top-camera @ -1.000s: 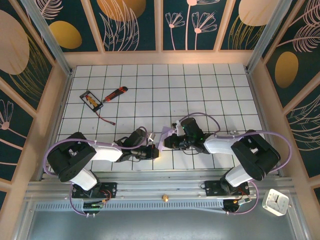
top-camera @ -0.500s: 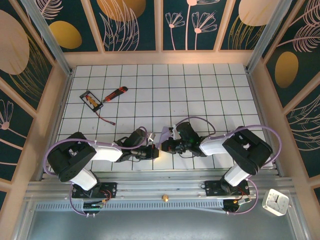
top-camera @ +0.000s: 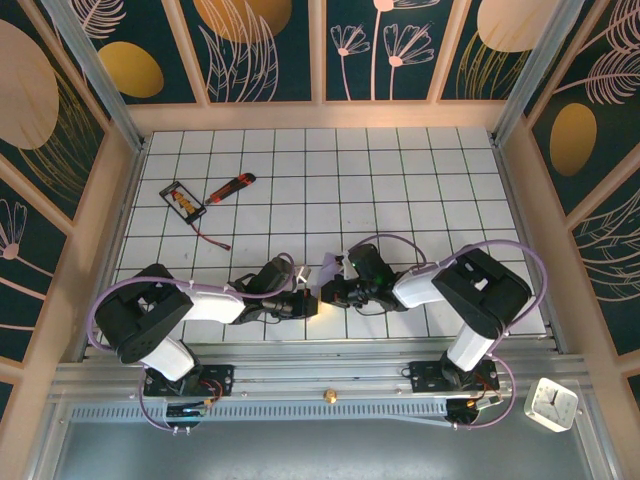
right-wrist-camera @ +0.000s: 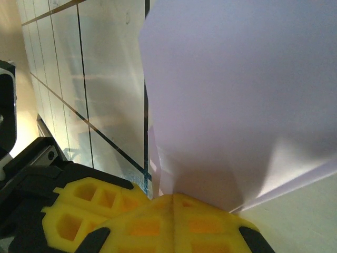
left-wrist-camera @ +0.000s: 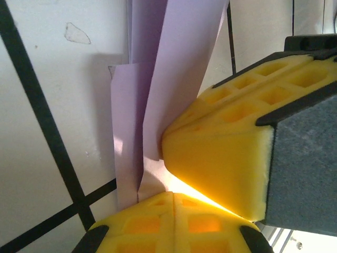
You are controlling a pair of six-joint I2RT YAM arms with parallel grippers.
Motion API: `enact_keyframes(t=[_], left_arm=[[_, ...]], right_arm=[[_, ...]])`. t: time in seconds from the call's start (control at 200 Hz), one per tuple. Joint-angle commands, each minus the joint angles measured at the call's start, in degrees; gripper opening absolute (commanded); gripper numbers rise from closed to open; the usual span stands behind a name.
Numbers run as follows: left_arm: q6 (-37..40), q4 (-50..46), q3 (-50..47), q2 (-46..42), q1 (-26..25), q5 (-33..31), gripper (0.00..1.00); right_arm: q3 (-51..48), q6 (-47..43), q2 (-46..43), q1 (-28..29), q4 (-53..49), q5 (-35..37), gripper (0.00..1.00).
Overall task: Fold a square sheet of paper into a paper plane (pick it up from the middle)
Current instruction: Perform the fifth fold on the wing at the bottom-center of the table.
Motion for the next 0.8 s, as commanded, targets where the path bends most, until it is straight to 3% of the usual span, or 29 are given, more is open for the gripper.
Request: enact_keyframes(t=[0.0, 0.796], left_arm=[[1.5, -10.9, -2.3, 4.2, -0.8, -0.3, 0.0], [2.1, -12.4, -2.6, 3.9, -0.8, -1.5, 0.0]], right_arm=[[1.7, -1.6, 1.4, -1.2, -1.3, 1.1, 0.0], [3.9, -9.2, 4.6, -11.3, -8.5, 0.8, 0.0]])
